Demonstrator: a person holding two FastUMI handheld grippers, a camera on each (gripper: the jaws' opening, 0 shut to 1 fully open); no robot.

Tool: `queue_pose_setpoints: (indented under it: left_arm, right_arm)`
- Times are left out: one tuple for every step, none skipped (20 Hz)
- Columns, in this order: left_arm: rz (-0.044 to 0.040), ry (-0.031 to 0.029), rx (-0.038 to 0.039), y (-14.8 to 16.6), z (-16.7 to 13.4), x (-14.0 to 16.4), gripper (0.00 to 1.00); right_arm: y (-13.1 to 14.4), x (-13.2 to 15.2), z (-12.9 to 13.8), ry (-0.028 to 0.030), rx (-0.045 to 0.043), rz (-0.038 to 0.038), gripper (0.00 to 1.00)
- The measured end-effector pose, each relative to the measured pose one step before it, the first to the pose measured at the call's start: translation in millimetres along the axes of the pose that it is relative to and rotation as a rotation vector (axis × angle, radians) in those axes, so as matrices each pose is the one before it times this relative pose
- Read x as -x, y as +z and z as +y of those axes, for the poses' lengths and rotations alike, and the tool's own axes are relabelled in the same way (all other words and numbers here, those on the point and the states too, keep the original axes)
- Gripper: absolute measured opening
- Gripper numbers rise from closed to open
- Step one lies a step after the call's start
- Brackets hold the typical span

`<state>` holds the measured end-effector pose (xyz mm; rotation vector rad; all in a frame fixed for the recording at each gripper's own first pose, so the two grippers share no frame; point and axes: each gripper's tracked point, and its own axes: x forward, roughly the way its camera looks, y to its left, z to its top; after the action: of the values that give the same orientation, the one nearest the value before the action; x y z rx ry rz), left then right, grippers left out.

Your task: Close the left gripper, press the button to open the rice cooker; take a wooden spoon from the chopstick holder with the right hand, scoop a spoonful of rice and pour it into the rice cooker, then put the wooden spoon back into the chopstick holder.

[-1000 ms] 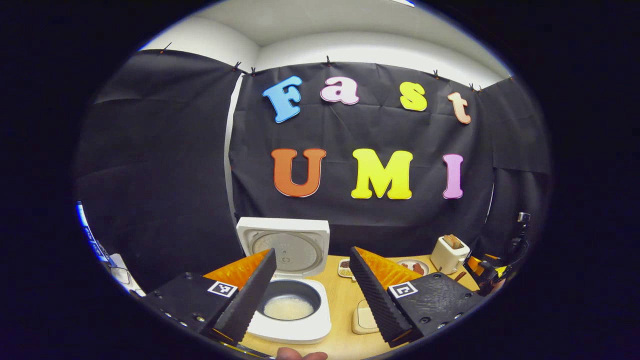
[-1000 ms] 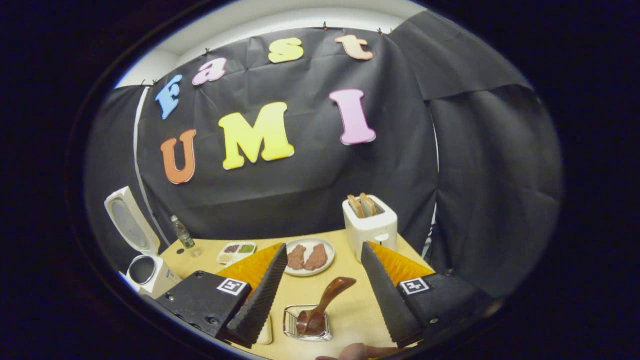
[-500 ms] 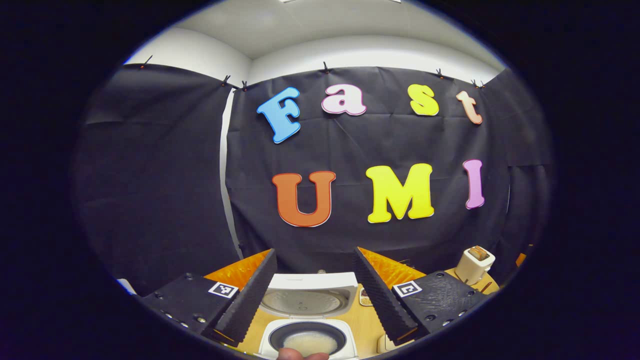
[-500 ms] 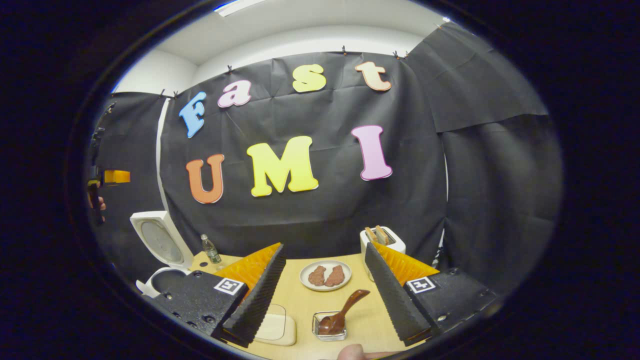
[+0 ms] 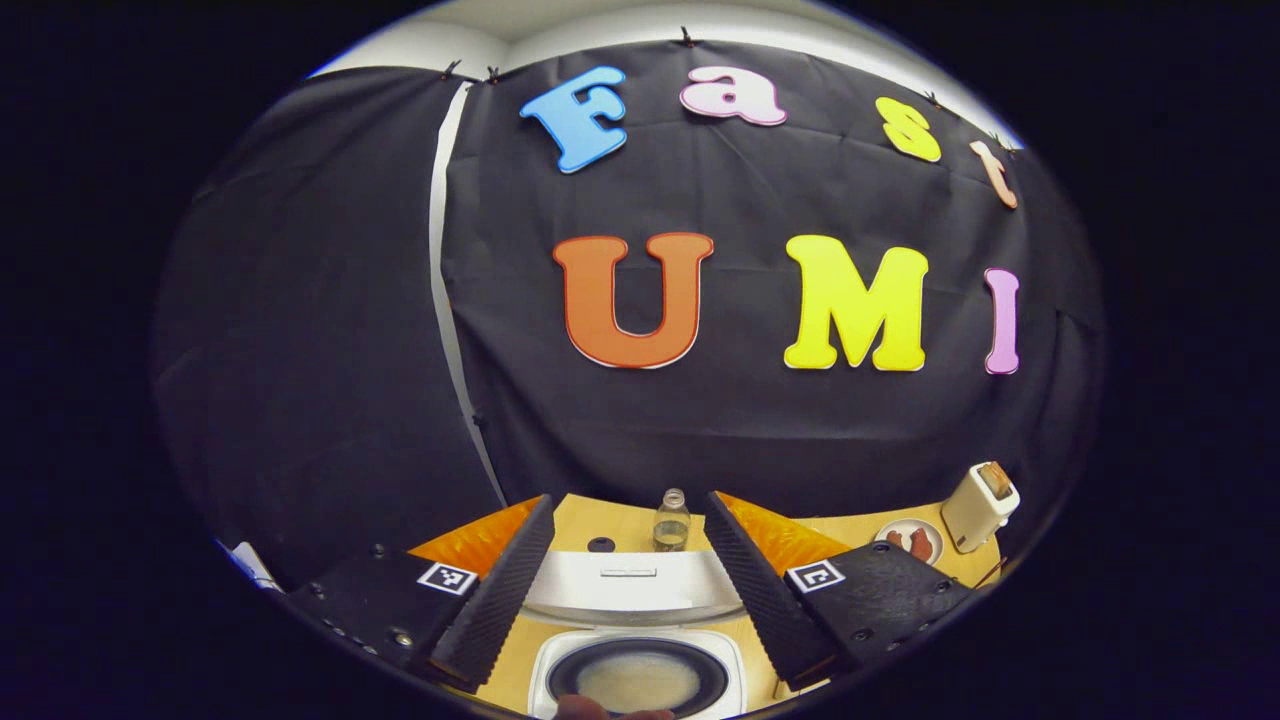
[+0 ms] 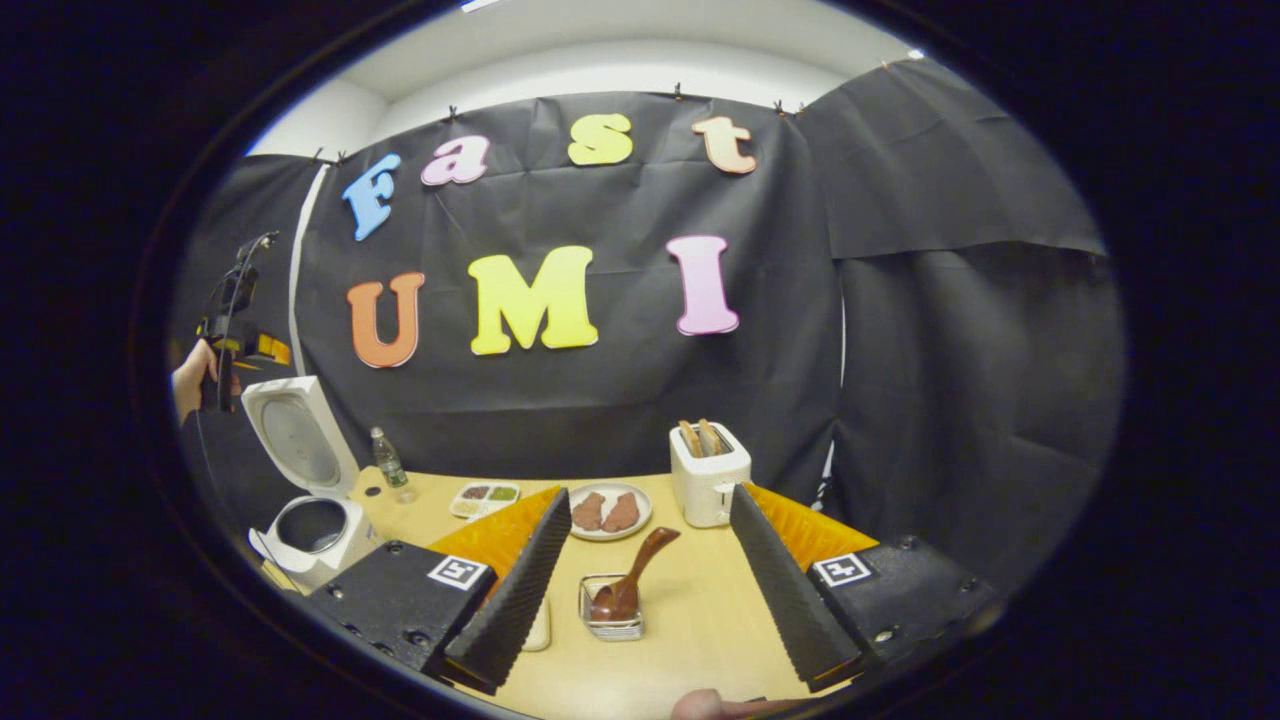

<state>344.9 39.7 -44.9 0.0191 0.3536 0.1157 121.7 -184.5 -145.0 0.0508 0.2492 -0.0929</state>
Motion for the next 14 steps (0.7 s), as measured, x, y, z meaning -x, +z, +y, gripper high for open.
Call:
queue_pose_setpoints:
  left_arm:
    - [0.04108, -0.00787, 0.00145, -10.07, 1.07, -4.85, 0.97]
    - [0.04607, -0.01019, 0.00709, -3.48, -4.32, -2.33, 0.97]
    - [-0.00677, -0.01067, -0.00495, 0.6, -1.39, 1.83, 0.97]
    - [0.02261, -0.01597, 0.00993, -4.38, -1.74, 5.0, 0.99]
    - [0.01065, -0.00167, -0.00033, -1.66, -0.14, 5.6, 0.98]
    - [0.01133, -0.003, -0.0033, -4.81, 0.93, 3.79, 0.98]
    - [0.01074, -0.00439, 0.00174, -5.83, -0.79, 7.03, 0.98]
    - [0.01512, -0.00825, 0.00121, -6.39, -2.22, 8.14, 0.98]
    - [0.00787, -0.01225, 0.0027, -8.85, -3.26, 9.75, 0.98]
    - [0.01161, -0.0159, -0.00142, -10.6, -2.84, 9.66, 0.98]
    - [0.01383, -0.00574, -0.00032, -14.12, -2.67, 9.16, 0.97]
    - [0.025, -0.00547, 0.00555, -17.94, -1.46, 7.76, 0.97]
    - [0.0269, -0.00287, 0.01392, -17.98, -1.65, 8.13, 0.97]
    - [0.01917, -0.00797, 0.01573, -17.95, -2.81, 8.2, 0.96]
  right_arm:
    - [-0.29, 1.46, -0.93, -0.00556, -0.00048, 0.00529, 0.96]
    - [2.19, 1.77, 0.94, -0.00251, 0.00069, -0.00566, 1.0]
    - [3.36, 0.14, 2.74, -0.00101, -0.00167, -0.01002, 1.0]
    - [1.83, 0.61, 4.31, 0.00706, -0.01496, -0.00529, 1.0]
    - [1.17, -1.05, 5.34, 0.00738, -0.01917, -0.00533, 1.0]
    - [-1.23, -1.38, 5.65, 0.01139, -0.01205, 0.00242, 1.0]
    - [-3.12, -1.5, 5.71, 0.01533, -0.00151, 0.00501, 0.96]
    - [-1.2, -1.36, 5.91, 0.01697, 0.00457, 0.00034, 1.0]
    - [-4.09, -2.5, 7.69, 0.02859, 0.00445, 0.01373, 1.0]
    - [-5.38, -1.03, 8.72, 0.0308, -0.00343, 0.02012, 1.0]
    - [-3.63, -1.7, 4.99, 0.0249, -0.00497, 0.01484, 0.97]
    - [-1.44, -1.76, 2.61, 0.01323, -0.00305, 0.00796, 0.97]
    - [-1.66, -1.41, 2.05, 0.0159, -0.00195, 0.00687, 1.0]
    - [-6.31, -3.21, 5.48, 0.02446, 0.00432, 0.0243, 0.96]
